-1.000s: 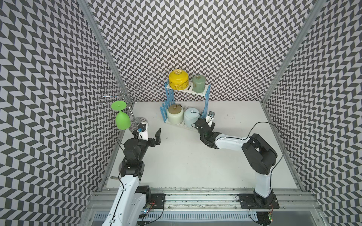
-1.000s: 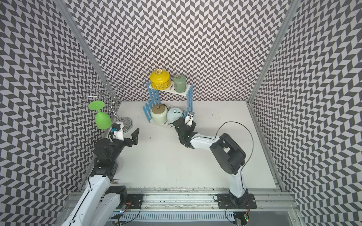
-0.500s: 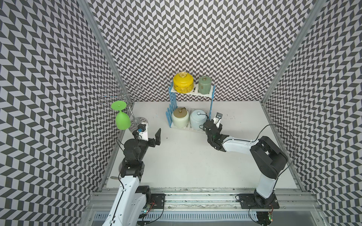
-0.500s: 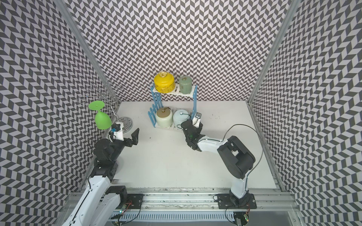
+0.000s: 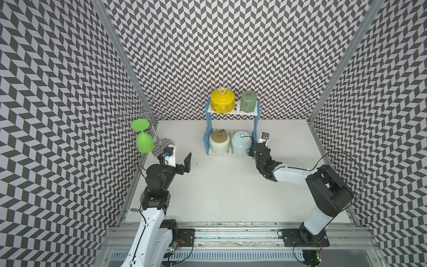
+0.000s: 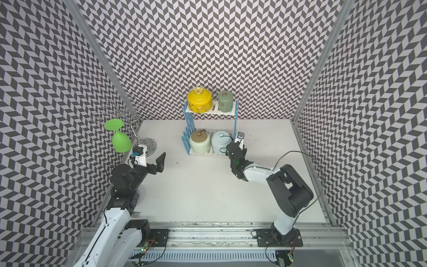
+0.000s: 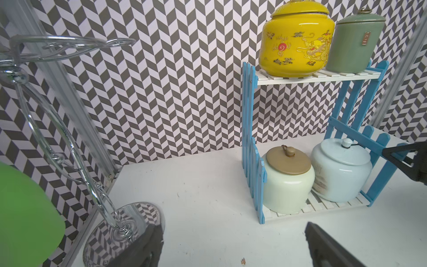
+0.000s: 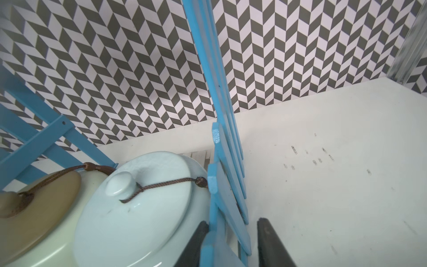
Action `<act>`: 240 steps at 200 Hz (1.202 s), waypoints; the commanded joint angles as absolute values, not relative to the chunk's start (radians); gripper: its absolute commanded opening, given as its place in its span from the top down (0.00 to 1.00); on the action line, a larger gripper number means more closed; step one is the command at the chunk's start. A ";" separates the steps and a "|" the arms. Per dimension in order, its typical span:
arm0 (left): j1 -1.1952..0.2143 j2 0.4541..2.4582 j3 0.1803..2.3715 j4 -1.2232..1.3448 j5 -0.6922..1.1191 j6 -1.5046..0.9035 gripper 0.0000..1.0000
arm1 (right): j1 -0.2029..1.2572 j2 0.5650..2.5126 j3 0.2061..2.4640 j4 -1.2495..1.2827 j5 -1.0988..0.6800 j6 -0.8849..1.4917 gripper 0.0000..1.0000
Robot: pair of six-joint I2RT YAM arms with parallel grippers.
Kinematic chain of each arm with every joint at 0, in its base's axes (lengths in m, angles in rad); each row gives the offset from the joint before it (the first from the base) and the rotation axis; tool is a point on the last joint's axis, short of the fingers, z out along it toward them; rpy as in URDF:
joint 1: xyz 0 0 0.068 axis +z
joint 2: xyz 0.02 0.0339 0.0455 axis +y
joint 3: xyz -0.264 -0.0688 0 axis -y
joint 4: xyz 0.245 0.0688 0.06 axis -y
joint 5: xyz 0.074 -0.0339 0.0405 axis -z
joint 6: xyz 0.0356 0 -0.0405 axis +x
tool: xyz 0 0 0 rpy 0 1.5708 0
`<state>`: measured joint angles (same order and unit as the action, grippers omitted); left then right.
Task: Remove the tea canisters from the shelf
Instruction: Adjust the shelf at the center of the board.
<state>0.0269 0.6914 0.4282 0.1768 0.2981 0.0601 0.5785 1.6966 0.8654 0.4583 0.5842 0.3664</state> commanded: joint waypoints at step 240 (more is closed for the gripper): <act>-0.013 0.689 0.526 0.077 0.441 0.120 0.00 | 0.452 1.484 0.708 0.350 0.410 0.184 1.00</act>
